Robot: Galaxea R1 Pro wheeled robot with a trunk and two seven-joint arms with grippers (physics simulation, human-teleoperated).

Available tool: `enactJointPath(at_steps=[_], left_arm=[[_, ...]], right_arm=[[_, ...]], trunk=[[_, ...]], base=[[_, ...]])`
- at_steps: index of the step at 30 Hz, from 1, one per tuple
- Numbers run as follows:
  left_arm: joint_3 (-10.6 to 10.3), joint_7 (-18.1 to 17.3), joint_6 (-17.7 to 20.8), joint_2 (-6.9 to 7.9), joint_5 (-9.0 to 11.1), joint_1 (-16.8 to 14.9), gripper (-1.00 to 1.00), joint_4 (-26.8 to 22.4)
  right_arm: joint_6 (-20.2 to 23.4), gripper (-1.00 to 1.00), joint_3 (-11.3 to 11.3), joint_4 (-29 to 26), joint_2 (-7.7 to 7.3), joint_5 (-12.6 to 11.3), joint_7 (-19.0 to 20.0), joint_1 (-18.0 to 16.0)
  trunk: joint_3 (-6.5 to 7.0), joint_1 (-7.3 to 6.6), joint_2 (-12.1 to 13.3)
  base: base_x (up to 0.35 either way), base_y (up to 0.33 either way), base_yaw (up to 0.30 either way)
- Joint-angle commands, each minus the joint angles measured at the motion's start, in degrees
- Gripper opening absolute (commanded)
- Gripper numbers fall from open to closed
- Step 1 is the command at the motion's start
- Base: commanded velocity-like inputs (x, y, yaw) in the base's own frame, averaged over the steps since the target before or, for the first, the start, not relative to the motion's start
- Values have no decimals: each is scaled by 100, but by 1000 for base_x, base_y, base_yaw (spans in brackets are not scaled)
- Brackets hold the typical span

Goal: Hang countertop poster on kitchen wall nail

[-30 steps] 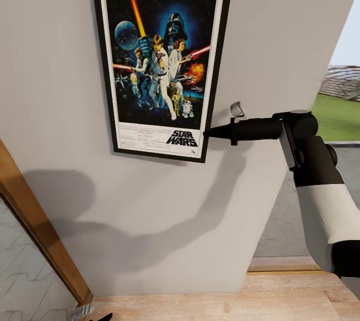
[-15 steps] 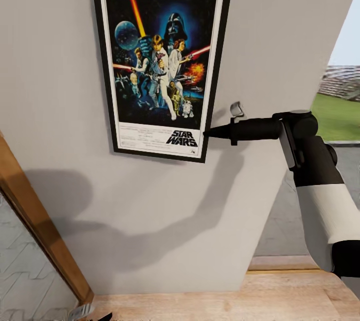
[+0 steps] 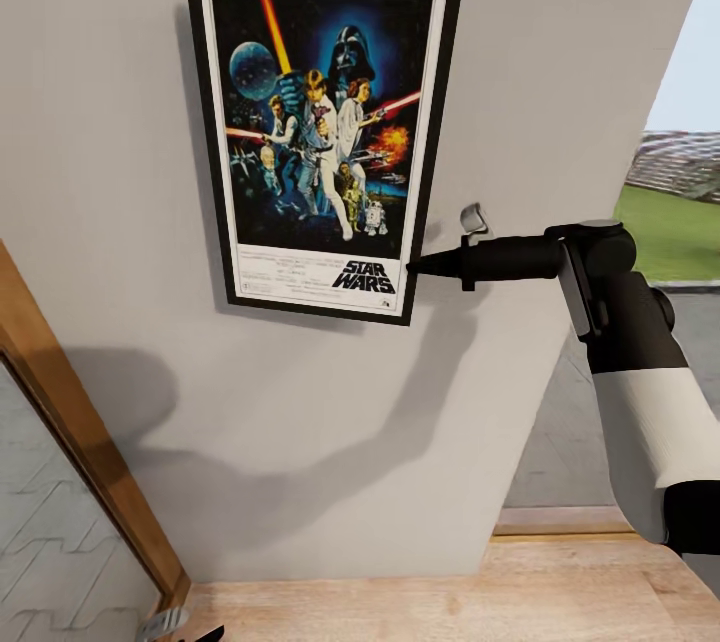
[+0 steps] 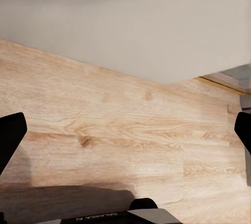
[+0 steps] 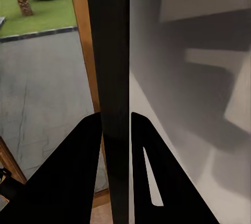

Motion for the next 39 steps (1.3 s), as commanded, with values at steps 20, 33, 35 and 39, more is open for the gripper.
enactJointPath(at_steps=[20, 33, 35, 39], left_arm=[[-47, -11, -27, 6, 57, -6, 100, 10], [-47, -11, -27, 7, 57, -6, 100, 10], [-47, -11, -27, 5, 57, -6, 100, 10], [-47, -11, -27, 6, 57, -6, 100, 10]], right_arm=[[69, -100, 6, -1, -3, -7, 22, -7], [69, -100, 6, -1, -3, -7, 22, -7], [69, -100, 6, -1, -3, -7, 22, -7], [69, -100, 6, -1, -3, -7, 22, -7]], trunk=[[-13, 4, -13], [-13, 4, -13], [-13, 4, -13], [-13, 4, -13]], base=[[-1, 53, 0], [0, 92, 0], [0, 154, 0], [0, 80, 0]])
